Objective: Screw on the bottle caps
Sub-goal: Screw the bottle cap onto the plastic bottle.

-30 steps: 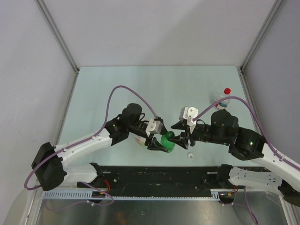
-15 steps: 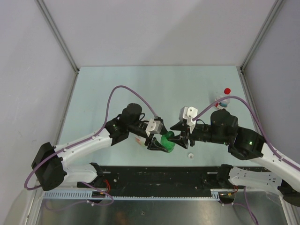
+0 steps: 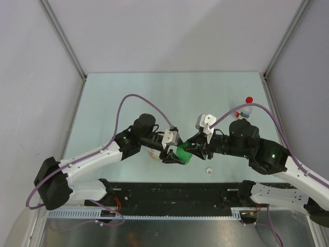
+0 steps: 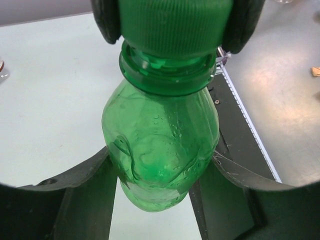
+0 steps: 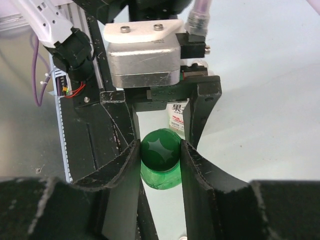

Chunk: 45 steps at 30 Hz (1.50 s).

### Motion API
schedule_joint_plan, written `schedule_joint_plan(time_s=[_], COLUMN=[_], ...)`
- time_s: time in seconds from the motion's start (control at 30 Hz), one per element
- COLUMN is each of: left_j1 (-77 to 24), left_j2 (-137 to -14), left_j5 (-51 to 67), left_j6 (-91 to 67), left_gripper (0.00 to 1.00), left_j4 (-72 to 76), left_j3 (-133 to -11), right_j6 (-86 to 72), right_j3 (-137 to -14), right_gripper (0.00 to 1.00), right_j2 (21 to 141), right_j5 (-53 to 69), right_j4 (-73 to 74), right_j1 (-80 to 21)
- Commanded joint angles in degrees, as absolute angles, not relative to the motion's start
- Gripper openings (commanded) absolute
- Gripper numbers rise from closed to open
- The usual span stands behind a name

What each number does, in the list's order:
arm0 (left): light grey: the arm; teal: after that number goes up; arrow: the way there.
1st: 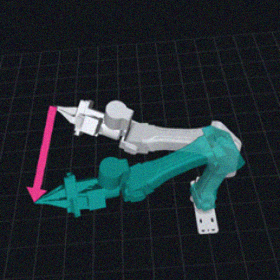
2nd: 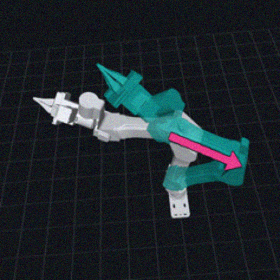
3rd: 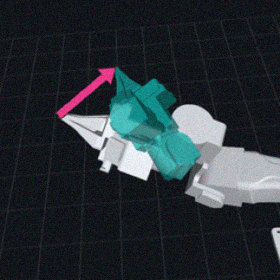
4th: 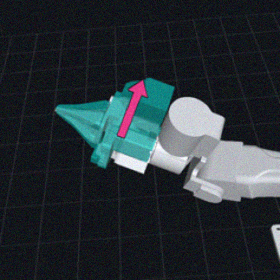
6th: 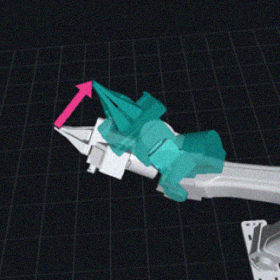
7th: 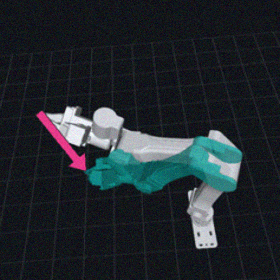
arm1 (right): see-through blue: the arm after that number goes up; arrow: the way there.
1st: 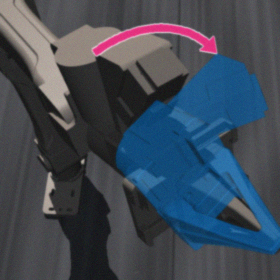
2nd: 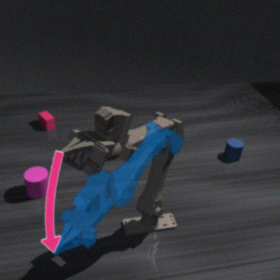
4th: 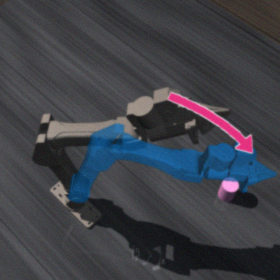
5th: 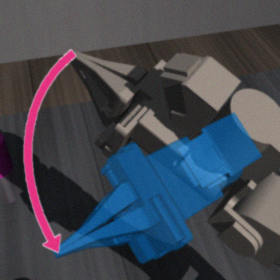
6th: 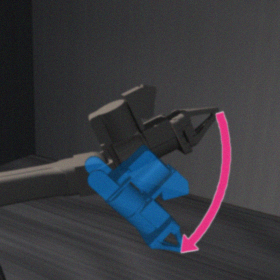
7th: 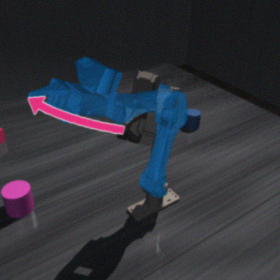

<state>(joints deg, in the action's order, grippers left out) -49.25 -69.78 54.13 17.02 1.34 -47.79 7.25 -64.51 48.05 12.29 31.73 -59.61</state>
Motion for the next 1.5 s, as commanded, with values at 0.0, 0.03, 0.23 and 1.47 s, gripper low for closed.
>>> schedule_joint_plan(time_s=[0.0,0.03,0.23,1.47], left_j1=[-49.05,-49.04,-49.74,-54.41], left_j2=[-65.94,-65.49,-63.85,-65.8], left_j5=[48.09,47.42,41.98,28.03], left_j6=[16.25,16.08,13.73,4.5], left_gripper=[0.0,0.0,0.0,0.0], left_j4=[2.64,2.64,3.78,8.88], left_j3=[-49.5,-49.45,-50.47,-53.22], right_j6=[2.98,2.24,-4.59,-3.39], right_j3=[-64.86,-64.86,-64.07,-57.98], right_gripper=[0.16,0.16,0.15,0.46], right_j2=[48.45,48.4,48.46,47.49], right_j5=[9.33,8.53,4.99,-2.79], right_j4=[34.59,35.22,35.54,28.25], right_j1=[-59.63,-59.65,-59.71,-65.01])
